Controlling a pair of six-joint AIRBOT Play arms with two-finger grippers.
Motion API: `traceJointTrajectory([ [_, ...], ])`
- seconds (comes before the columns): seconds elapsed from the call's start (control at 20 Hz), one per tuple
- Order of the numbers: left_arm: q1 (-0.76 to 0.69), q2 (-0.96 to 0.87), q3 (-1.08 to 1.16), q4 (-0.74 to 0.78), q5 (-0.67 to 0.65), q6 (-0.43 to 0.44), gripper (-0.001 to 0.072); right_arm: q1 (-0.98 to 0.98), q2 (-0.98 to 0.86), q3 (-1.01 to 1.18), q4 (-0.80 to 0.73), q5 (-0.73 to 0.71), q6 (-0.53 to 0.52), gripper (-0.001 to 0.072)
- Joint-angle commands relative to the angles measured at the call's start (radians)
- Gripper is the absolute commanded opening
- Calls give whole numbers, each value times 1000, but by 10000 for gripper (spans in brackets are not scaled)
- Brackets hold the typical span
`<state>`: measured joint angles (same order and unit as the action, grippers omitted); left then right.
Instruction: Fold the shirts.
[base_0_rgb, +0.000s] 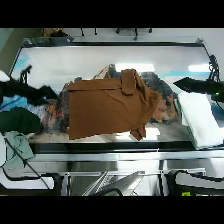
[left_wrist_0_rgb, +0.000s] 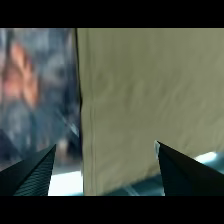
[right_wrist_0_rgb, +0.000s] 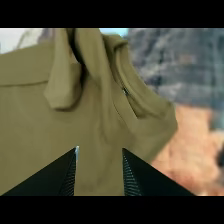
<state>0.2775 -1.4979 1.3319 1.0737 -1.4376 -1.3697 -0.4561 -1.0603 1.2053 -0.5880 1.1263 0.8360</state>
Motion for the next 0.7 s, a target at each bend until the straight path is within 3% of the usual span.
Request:
traceJointTrajectory([
  [0.0,42,172,-457,-5,119,18,687,-58,55,-78,-63,60,32,325],
  [0.1,35,220,-626,-56,237,52,687,-50,55,-98,-61,61,32,325],
  [0.2,35,227,-729,-209,313,143,686,-45,55,-106,-55,65,32,325],
  [0.3,35,199,-777,-336,346,218,686,-40,55,-106,-55,79,31,325],
  [0.4,35,141,-780,-368,342,246,685,-41,55,-106,-55,90,28,325],
  [0.45,35,114,-769,-367,341,256,640,-41,55,-106,-55,94,28,325],
  [0.5,35,86,-752,-369,339,264,542,-41,55,-106,-55,98,28,325],
  [0.65,35,33,-687,-420,299,276,491,-40,55,-106,-55,112,28,324],
])
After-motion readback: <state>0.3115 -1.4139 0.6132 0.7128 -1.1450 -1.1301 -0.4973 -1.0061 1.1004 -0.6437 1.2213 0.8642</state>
